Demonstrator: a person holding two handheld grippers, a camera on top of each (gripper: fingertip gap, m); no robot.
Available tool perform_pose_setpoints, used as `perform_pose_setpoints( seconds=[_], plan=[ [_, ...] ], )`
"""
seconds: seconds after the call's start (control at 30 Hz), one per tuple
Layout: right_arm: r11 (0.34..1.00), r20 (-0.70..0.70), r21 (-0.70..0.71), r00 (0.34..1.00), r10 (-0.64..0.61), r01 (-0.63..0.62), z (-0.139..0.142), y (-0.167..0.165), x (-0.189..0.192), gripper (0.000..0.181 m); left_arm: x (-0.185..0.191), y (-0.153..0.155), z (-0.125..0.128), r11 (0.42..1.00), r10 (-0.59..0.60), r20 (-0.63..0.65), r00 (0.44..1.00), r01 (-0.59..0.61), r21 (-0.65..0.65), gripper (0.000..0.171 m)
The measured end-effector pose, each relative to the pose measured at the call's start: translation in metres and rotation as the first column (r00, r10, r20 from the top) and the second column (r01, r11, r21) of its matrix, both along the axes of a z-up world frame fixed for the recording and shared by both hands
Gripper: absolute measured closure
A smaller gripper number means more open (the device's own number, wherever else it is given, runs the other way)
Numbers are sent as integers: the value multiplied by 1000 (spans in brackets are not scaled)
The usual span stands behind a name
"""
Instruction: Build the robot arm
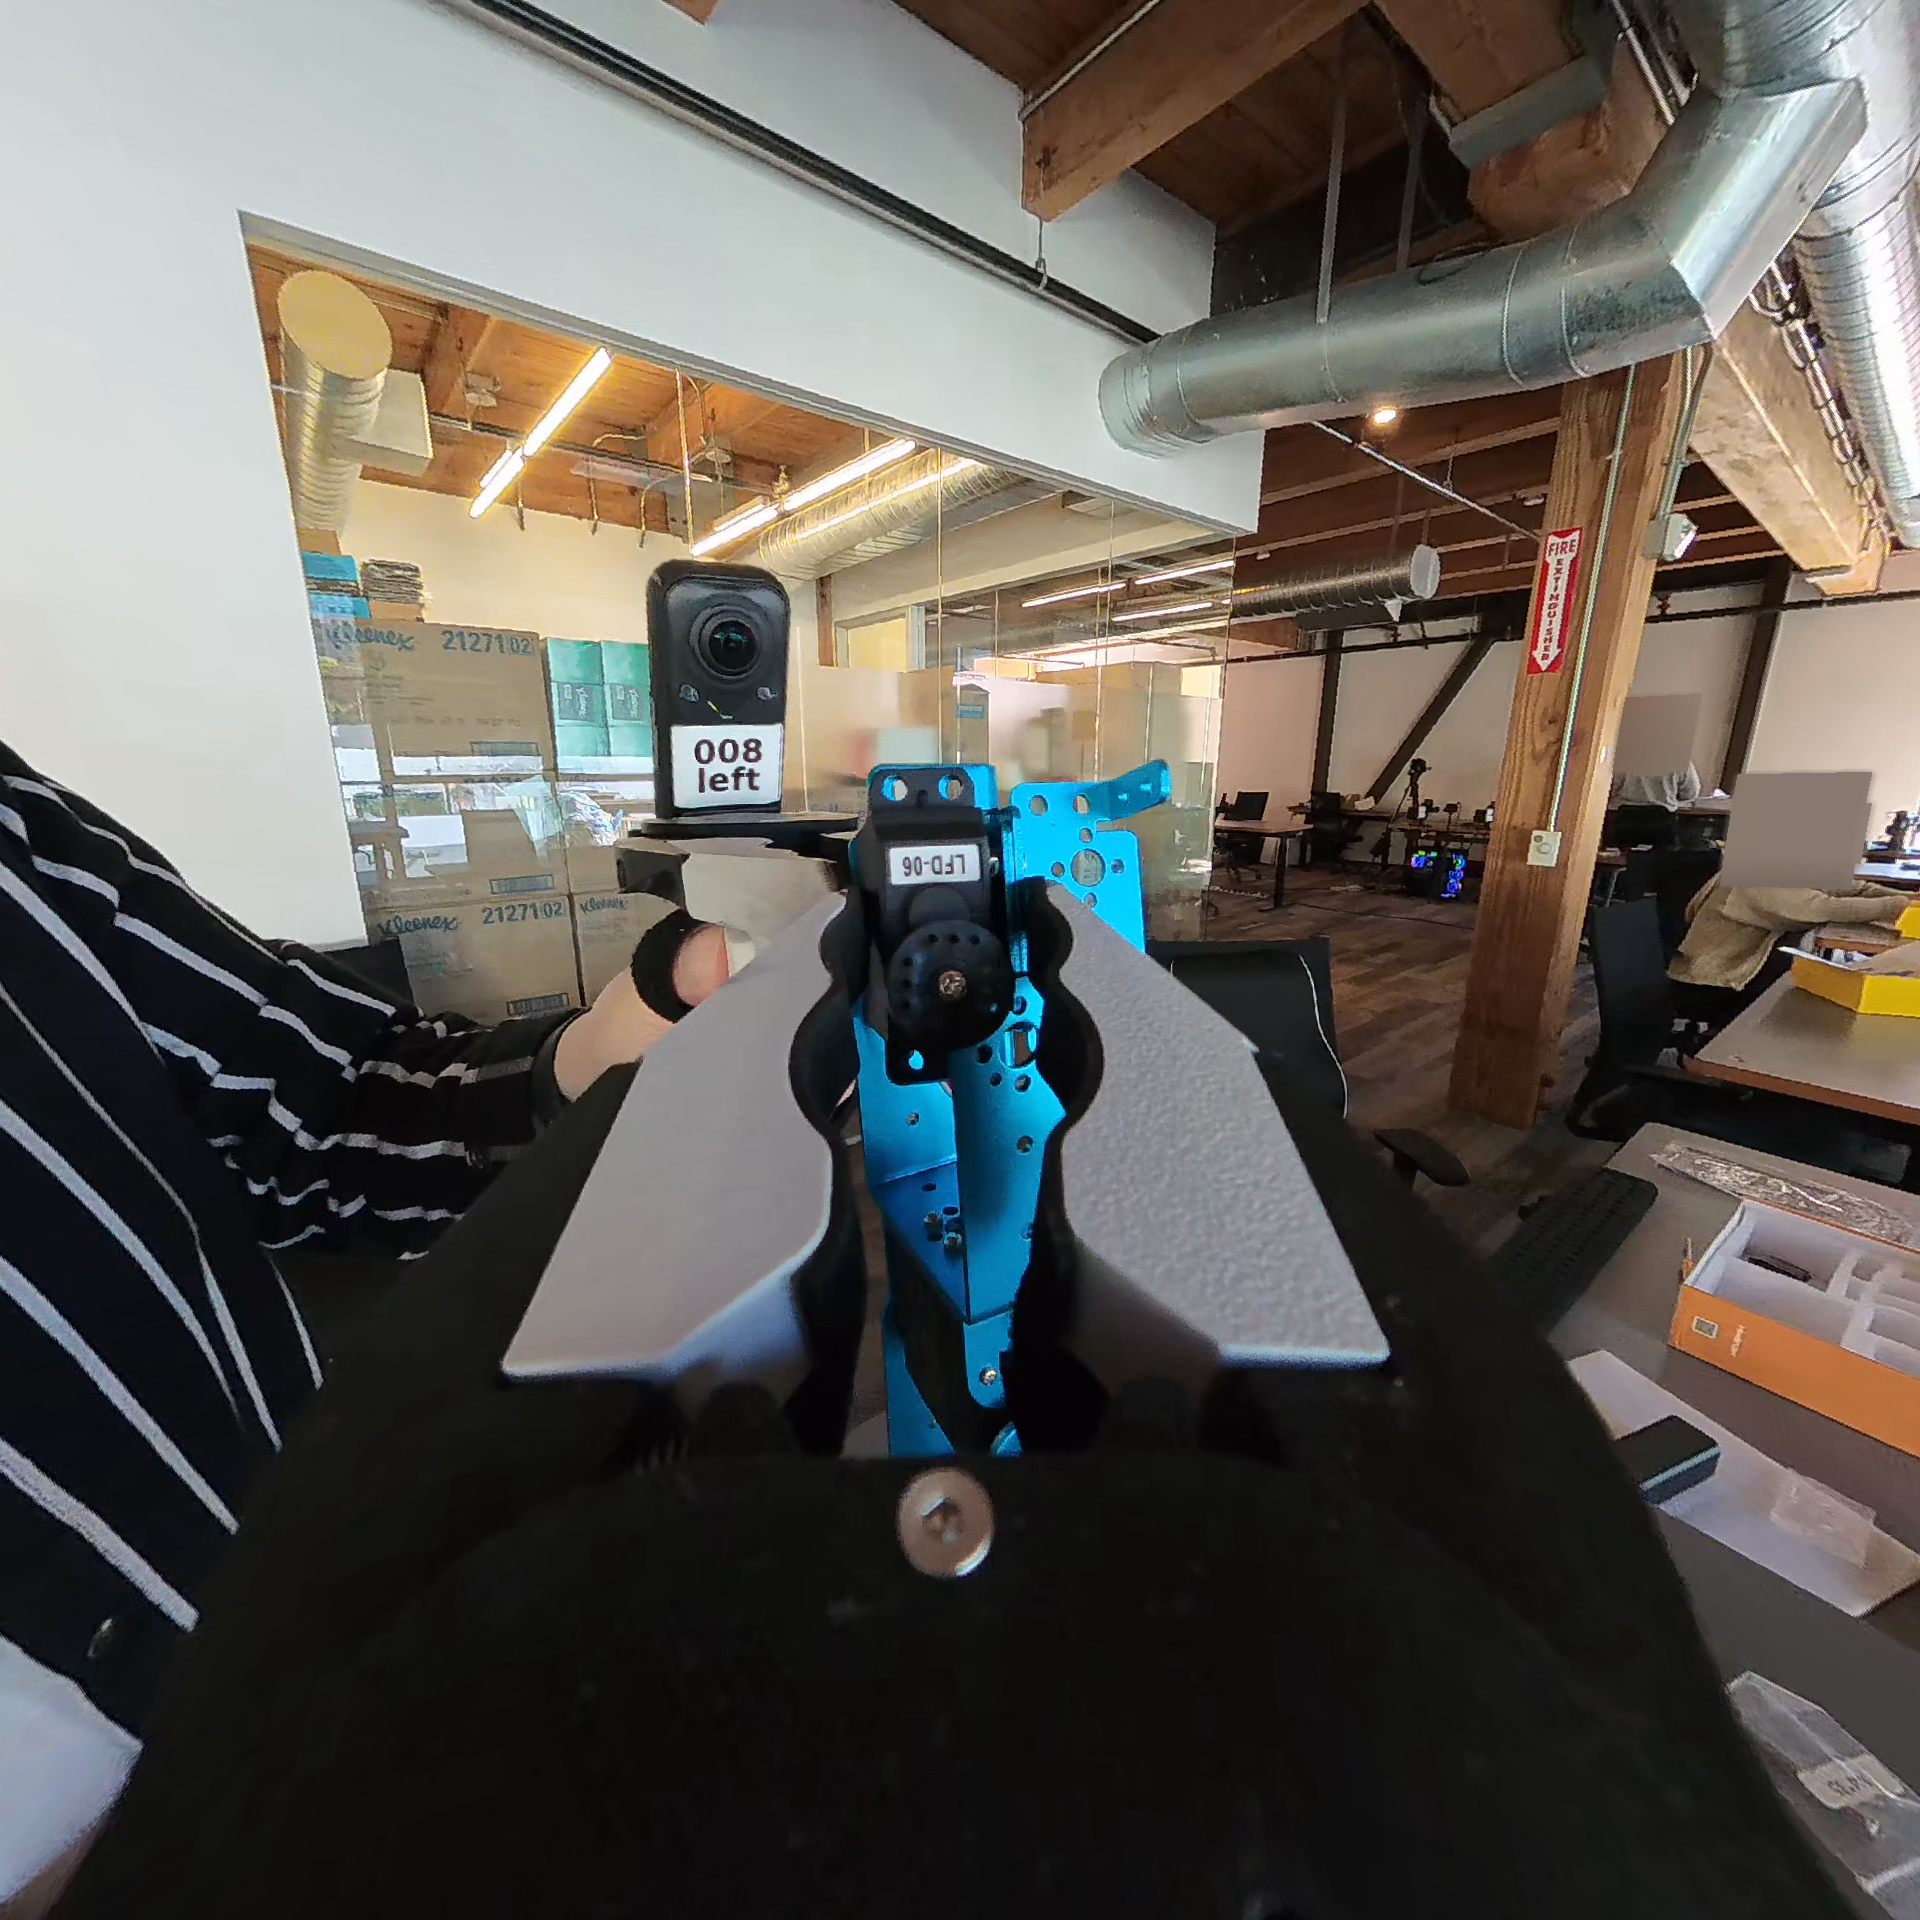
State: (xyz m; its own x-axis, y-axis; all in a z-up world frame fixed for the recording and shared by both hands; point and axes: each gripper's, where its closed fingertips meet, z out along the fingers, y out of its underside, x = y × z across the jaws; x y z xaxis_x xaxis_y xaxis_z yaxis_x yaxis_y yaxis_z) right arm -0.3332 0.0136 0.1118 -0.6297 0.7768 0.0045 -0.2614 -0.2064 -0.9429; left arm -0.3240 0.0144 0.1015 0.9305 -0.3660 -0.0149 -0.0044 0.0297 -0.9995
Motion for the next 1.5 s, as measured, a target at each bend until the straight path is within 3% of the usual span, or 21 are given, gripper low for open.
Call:
perform_pose_setpoints(
  seconds=[0.4,0.63,0.8,0.93,1.13,1.27,1.4,1.5],
  plan=[
    [1000,-39,-15,999,2,-3,1,3,3,153,1,0,1,999,19,-2,1000,-19,32,147],
    [994,-68,-107,997,23,-31,2,14,10,153,-1,0,2,999,22,14,1000,-23,47,148],
    [991,-91,-106,992,-91,81,2,22,22,151,-1,-1,2,998,25,27,999,-27,62,147],
    [961,-87,-26,957,-278,277,-9,26,24,151,-2,-1,3,997,24,32,999,-26,67,148],
    [764,-201,214,793,-575,608,-11,29,28,158,-2,-2,3,997,13,56,998,-17,75,147],
    [689,-208,354,772,-601,632,-17,14,20,157,-2,-2,4,997,14,60,998,-19,81,148],
    [549,-280,430,684,-674,717,-14,12,17,160,-5,-4,4,996,19,44,999,-23,81,148],
    [500,-285,464,657,-697,732,-14,11,17,159,-5,-4,6,997,11,50,999,-15,81,148]
  ],
)
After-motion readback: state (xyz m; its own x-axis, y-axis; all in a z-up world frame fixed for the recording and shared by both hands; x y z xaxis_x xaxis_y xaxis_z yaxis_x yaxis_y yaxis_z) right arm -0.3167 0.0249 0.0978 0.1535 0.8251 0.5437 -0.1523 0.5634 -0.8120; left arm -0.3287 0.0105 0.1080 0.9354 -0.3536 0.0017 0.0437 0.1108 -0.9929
